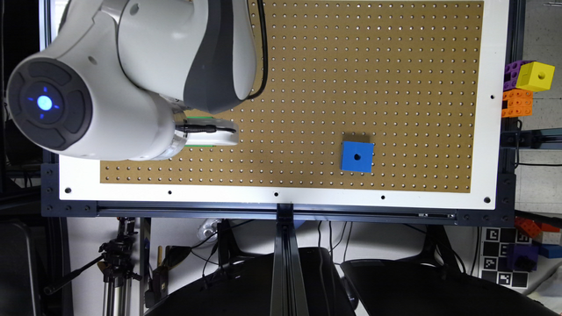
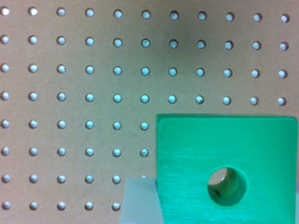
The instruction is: Pick up green block.
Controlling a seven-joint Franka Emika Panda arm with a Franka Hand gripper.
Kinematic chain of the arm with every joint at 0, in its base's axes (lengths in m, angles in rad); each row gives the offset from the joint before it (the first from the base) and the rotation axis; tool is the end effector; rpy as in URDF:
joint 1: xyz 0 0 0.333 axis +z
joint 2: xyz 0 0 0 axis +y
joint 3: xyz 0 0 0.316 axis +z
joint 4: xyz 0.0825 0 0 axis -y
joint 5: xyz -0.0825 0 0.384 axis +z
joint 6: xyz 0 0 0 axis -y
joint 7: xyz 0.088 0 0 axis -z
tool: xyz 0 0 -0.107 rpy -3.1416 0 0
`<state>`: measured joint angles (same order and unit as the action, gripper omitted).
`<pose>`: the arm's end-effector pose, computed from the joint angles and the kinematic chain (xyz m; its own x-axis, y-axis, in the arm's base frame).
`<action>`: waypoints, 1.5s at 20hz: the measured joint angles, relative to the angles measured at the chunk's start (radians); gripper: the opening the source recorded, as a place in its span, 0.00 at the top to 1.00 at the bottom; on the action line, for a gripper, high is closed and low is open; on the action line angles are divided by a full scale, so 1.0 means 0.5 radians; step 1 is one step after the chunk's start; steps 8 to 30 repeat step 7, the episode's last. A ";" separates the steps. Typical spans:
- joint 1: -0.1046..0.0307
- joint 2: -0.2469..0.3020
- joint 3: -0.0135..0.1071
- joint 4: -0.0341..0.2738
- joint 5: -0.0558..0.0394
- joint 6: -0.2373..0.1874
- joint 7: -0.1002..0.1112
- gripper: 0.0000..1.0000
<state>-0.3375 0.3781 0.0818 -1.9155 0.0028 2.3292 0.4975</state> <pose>0.6066 -0.1613 0.3010 0.7235 -0.6901 0.0168 -0.6889 -0.7234 -0.0458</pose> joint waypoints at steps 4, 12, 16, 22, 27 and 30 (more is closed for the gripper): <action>0.000 -0.104 0.000 0.000 0.000 -0.105 0.002 1.00; 0.000 -0.109 0.000 -0.002 0.000 -0.111 0.002 1.00; 0.000 -0.109 0.000 -0.002 0.000 -0.111 0.002 1.00; 0.000 -0.109 0.000 -0.002 0.000 -0.111 0.002 1.00; 0.000 -0.109 0.000 -0.002 0.000 -0.111 0.002 1.00; 0.000 -0.109 0.000 -0.002 0.000 -0.111 0.002 1.00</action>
